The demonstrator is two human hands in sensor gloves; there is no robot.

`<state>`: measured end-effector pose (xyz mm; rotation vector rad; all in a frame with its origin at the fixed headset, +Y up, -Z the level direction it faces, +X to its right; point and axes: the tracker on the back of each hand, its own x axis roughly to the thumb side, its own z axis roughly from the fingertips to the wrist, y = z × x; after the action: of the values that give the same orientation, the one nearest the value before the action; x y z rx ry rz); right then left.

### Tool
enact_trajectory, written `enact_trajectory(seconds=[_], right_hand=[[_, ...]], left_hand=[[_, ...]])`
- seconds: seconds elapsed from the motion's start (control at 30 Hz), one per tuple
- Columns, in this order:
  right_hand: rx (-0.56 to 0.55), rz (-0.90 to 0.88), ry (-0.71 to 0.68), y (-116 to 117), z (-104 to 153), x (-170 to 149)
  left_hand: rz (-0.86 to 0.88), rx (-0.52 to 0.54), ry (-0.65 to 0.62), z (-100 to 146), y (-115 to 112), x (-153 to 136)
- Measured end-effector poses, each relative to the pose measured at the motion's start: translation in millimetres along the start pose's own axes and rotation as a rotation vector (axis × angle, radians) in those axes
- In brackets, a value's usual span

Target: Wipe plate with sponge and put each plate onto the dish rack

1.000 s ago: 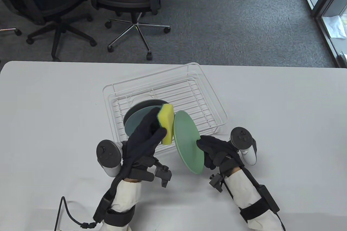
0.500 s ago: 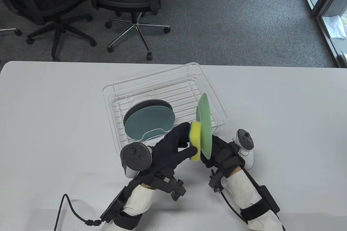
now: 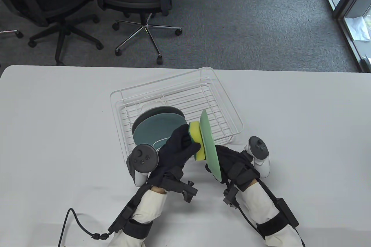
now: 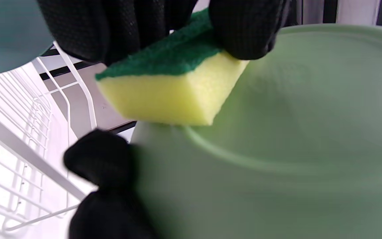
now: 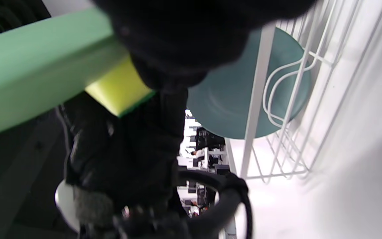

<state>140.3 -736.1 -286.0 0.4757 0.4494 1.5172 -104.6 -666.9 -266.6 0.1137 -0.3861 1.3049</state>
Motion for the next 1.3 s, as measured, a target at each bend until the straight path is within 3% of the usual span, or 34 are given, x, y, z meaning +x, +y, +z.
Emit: enact_trajectory(seconds=[0.17, 0.53, 0.77, 0.97, 1.1, 1.3], right_hand=[[0.014, 0.118, 0.0, 3.7, -0.9, 4.3], [-0.012, 0.147, 0.039, -1.3, -0.8, -3.7], [-0.037, 0.077, 0.046, -5.7, 0.5, -8.1], [-0.033, -0.075, 0.021, -7.4, 1.0, -9.2], [-0.014, -0.117, -0.024, -7.0, 2.0, -0.9], [-0.011, -0.091, -0.063, -8.6, 4.9, 9.9]], left_hand=[[0.174, 0.037, 0.005, -0.8, 18.2, -3.6], [0.199, 0.063, -0.149, 10.0, 34.9, 33.3], [0.15, -0.025, -0.236, 18.9, 16.0, 57.0], [0.038, -0.13, -0.218, 18.6, -8.3, 56.8], [-0.089, -0.132, -0.196, 17.0, -24.6, 49.2], [-0.311, -0.079, -0.16, 11.3, -26.9, 32.7]])
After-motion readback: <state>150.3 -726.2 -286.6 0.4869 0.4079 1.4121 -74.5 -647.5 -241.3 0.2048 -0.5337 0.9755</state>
